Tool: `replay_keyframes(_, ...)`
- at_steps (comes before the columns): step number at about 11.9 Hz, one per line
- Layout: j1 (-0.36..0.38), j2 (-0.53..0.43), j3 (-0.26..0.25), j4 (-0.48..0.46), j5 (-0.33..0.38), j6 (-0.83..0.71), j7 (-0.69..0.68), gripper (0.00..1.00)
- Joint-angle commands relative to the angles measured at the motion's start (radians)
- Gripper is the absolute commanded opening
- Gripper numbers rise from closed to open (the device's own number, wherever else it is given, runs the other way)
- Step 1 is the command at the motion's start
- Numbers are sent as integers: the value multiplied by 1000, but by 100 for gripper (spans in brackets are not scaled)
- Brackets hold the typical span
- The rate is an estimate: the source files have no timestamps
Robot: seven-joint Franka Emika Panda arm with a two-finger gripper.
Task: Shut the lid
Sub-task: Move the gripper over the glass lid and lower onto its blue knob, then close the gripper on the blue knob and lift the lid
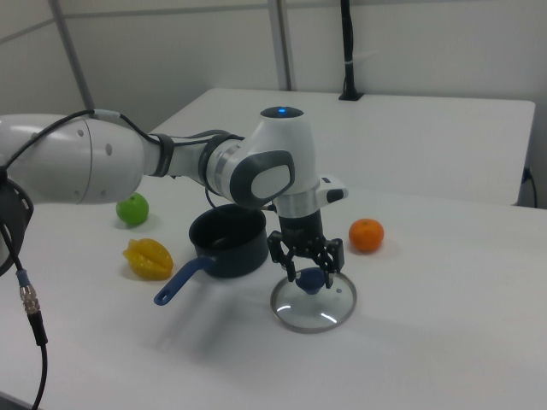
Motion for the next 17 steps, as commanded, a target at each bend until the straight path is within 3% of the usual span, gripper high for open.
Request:
replay_keyframes(1,10,4,-18,2,27,20,-35,68)
replay_keyframes(3,12,4,-18,2,27,20,-34,53)
replay_keyframes(7,13,-6,-18,0,27,8,-31,37)
replay_keyframes(13,13,-112,-47,14,32,-107,7,32)
replay_keyframes(17,39,-141,-45,120,33,-204,115,32)
